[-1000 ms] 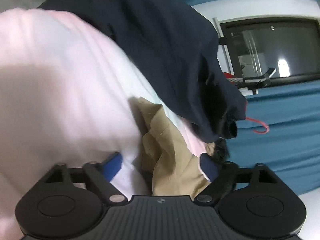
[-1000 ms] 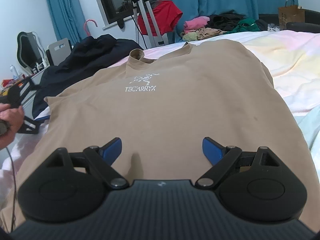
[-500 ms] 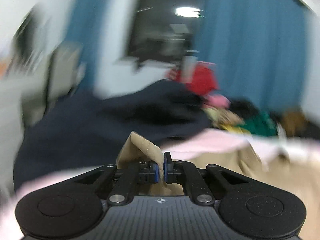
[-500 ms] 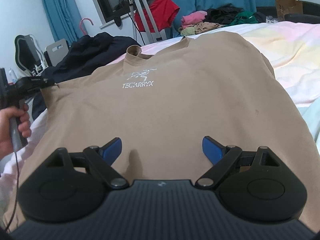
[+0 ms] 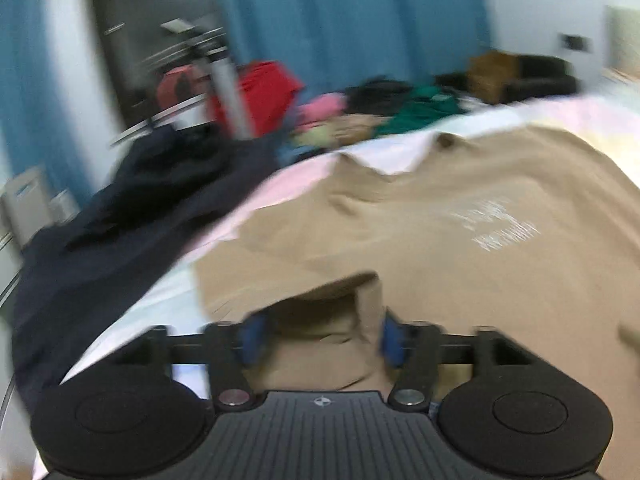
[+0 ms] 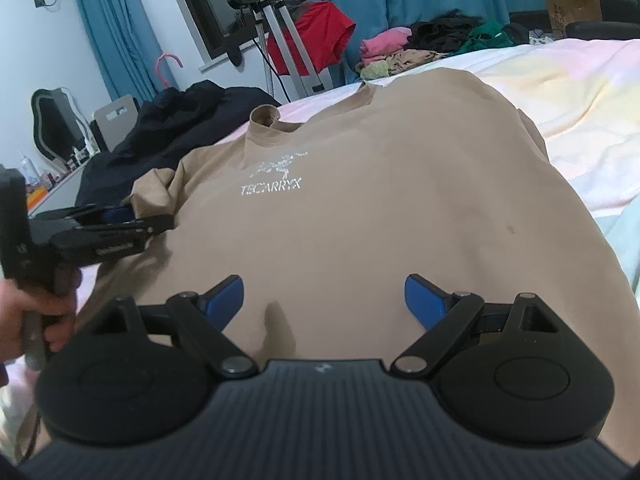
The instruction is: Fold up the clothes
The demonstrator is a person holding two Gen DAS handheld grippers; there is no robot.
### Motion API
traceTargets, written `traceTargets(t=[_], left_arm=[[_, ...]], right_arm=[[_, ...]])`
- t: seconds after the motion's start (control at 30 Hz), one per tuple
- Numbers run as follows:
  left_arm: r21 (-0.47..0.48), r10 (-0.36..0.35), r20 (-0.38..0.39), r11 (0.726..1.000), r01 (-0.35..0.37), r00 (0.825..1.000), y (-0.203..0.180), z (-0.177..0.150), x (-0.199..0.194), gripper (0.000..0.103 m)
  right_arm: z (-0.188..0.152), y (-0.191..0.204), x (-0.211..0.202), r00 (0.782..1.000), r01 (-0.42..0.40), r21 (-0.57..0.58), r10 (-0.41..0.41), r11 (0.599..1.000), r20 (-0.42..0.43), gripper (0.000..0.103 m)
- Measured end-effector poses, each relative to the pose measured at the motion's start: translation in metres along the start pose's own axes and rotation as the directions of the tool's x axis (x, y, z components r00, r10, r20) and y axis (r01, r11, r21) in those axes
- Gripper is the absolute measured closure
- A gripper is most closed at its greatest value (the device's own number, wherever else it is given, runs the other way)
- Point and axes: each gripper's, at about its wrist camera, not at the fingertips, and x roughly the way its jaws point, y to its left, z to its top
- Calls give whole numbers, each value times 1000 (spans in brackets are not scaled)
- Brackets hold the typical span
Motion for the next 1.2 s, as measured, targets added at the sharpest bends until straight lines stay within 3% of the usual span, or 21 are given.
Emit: traceTargets(t=[0.1, 0.17, 0.2, 0.27, 0.4, 0.5, 0.63, 0.7, 0.83, 0.97, 1.03, 1.1, 1.2], left_arm=[[-108, 14, -49, 994, -20, 999, 8, 13, -25, 37], [-207, 38, -63, 977, -50, 997, 10, 20, -56, 24], [-254, 46, -66, 965, -61, 997, 10, 22, -73, 22], [-317, 49, -47, 946, -61, 998, 9, 17, -109, 20], [-260, 71, 8, 963, -66, 997, 3, 13, -159, 12], [-268, 100, 81, 960, -75, 992, 13, 17, -178, 6], [-410, 165, 156, 908, -88, 974, 47, 2, -195, 7], [-448, 218, 122, 883, -142, 968, 62, -6, -192, 7], [-568, 226, 49, 808, -159, 973, 97, -30, -180, 7], [-660, 217, 9, 734, -158, 976, 124, -50, -170, 10], [-690, 203, 4, 710, -145, 979, 133, -57, -169, 10], [-696, 193, 6, 706, -134, 981, 138, -60, -169, 10], [-699, 181, 1, 703, -128, 984, 141, -63, -169, 10]], right_arm=[[3, 1, -4, 999, -23, -13, 23, 1000, 22, 15], [5, 2, -7, 998, -40, -29, 41, 999, 40, 17], [6, 5, -9, 998, -48, -44, 50, 998, 47, 24], [8, 11, -12, 995, -66, -81, 72, 995, 65, 25], [8, 28, -13, 990, -112, -137, 122, 984, 67, 29], [30, 71, 13, 987, -152, -226, 161, 962, 22, 29], [59, 130, 47, 978, -209, -338, 207, 918, -43, 41], [73, 159, 64, 971, -238, -391, 226, 889, -77, 50], [100, 218, 101, 956, -292, -494, 250, 819, -150, 53], [104, 275, 160, 956, -288, -649, 169, 704, -241, 55], [101, 287, 189, 949, -287, -664, 111, 690, -296, 55], [90, 294, 212, 941, -264, -705, 14, 658, -339, 67], [82, 288, 227, 943, -180, -754, -109, 631, -316, 68]])
